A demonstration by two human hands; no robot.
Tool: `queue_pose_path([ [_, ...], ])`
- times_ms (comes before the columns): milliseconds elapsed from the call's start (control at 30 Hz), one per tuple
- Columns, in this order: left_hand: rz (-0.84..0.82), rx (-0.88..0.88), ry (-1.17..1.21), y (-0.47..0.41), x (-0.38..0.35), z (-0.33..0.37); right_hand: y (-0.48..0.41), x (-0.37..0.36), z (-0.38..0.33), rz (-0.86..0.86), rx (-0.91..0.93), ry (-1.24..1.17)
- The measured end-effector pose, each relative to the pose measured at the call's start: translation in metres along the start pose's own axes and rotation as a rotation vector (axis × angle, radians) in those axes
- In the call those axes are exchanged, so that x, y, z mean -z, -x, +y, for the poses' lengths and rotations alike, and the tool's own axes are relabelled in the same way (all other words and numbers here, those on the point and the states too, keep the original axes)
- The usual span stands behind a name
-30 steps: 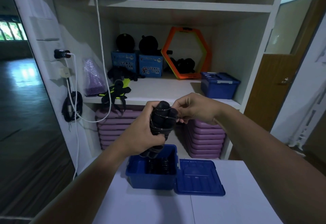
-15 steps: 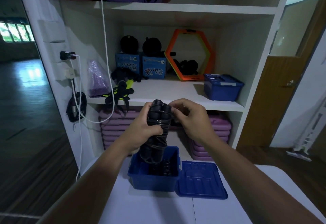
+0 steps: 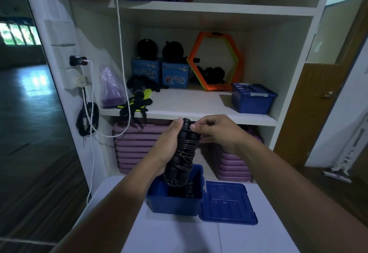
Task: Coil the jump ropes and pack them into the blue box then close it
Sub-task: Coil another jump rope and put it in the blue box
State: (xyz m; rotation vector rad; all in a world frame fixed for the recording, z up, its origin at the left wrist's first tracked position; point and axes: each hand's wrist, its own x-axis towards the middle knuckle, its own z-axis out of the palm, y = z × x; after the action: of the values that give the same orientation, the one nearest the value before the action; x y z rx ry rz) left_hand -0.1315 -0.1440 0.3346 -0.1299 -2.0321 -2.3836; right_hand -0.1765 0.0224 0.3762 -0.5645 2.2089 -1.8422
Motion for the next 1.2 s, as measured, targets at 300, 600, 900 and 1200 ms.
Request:
queue_pose_path([
  [300, 0.017, 0.049, 0.025, -0.003, -0.003, 0.011, -0.003, -0.007, 0.001, 0.031, 0.029, -0.019],
  [600, 0.108, 0.014, 0.041, -0.004, -0.003, 0.010, -0.006, -0.014, 0.007, -0.002, 0.072, 0.096],
  [900, 0.193, -0.306, -0.037, -0.002, -0.003, 0.010, -0.008, -0.015, -0.001, -0.049, 0.182, 0.123],
  [1200, 0.237, -0.385, -0.012, -0.001, 0.011, 0.051, -0.003, 0.000, 0.020, 0.093, 0.189, 0.421],
])
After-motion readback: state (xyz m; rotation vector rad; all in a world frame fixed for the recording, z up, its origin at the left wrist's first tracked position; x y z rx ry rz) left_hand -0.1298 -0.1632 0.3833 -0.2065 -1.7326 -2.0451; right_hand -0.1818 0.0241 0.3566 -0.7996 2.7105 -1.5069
